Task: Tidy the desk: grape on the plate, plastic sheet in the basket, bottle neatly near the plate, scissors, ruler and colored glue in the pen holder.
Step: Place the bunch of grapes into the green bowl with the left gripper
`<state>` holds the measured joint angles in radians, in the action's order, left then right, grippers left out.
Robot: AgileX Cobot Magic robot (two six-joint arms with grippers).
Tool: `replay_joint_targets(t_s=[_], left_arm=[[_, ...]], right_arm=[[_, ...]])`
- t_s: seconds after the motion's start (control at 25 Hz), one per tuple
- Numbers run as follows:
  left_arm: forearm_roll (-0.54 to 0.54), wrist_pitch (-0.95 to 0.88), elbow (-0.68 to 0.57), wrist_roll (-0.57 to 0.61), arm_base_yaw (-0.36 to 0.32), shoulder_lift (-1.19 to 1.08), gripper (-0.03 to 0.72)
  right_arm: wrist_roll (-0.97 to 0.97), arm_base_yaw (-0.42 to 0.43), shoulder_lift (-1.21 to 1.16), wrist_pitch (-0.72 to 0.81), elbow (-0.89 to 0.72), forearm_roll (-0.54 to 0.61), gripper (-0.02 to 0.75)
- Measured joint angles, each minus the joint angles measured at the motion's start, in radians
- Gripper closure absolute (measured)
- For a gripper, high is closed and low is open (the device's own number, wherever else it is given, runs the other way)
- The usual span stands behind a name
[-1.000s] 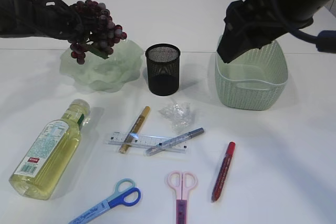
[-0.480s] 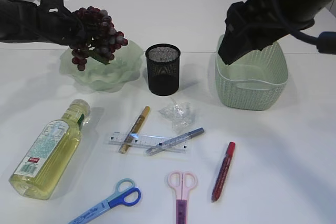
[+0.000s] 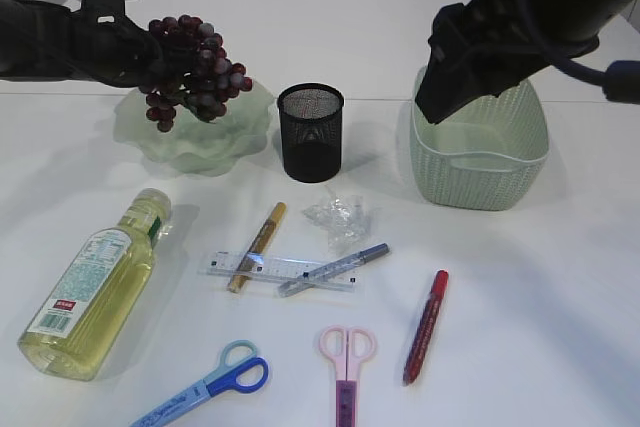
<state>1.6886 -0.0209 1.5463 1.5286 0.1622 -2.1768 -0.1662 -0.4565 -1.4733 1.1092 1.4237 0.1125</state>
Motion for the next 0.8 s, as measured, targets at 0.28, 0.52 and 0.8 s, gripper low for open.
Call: replay_joint_targets(t_s=[0.28,0.52,0.8], left_arm=[[-0.072,-0.009,0.0,0.0,-0.002,0.0,0.369],[-0.115,-0.011,0.0,0.0,-0.004,0.0,0.363],[-0.12,0.01,0.004,0.0,-0.007,-0.002,0.279]], right_arm=[[0.002,0.0,0.0,0.002,0.0,0.0,0.193],[0.004,0.0,0.0,0.002,0.0,0.0,0.194],[0.004,0.0,0.0,0.002,0.0,0.0,0.193]])
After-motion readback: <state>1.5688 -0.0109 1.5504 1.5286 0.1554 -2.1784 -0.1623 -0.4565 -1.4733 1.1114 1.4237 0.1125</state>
